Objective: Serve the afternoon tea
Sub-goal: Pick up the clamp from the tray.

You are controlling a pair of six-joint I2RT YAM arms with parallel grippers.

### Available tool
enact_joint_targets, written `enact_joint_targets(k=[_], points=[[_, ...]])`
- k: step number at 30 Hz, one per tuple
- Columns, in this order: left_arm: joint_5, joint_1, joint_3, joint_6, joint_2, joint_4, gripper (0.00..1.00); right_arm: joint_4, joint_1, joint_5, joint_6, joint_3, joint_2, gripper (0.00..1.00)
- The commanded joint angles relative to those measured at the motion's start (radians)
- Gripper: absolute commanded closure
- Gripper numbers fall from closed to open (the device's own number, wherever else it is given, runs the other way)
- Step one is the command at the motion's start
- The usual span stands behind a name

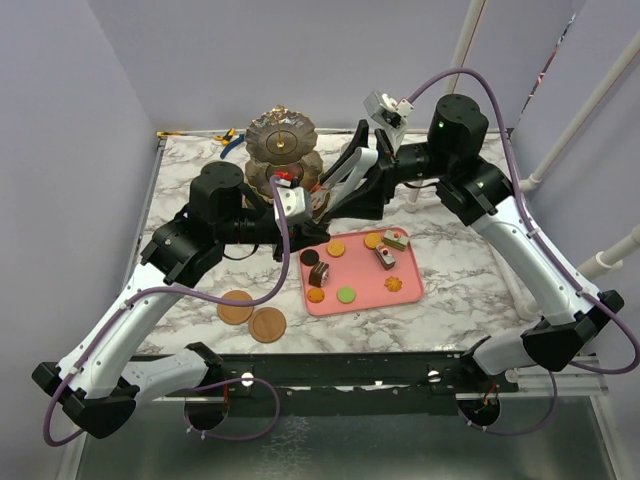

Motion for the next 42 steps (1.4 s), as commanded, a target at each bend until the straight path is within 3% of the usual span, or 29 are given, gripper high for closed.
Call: enact_joint_targets(k=[1,19,33,37,42], points=[[-0.031,0.002,0.034,0.023,-0.011,0.041,1.00,0.062,0.003,0.047,0.055,-0.040,-0.039,0.30],[-0.084,0.002,0.060,0.137,0.002,0.014,0.98,0.282,0.002,0.181,0.049,-0.241,-0.161,0.37],[-0.029,0.003,0.101,0.121,0.029,-0.017,1.00,0.441,0.002,0.109,0.101,-0.317,-0.183,0.20],[0.022,0.001,0.107,0.073,0.036,-0.017,1.00,0.425,0.002,0.167,0.026,-0.331,-0.215,0.12],[0.057,0.001,0.105,0.034,0.034,-0.018,1.00,0.449,0.002,0.090,0.046,-0.301,-0.200,0.01]])
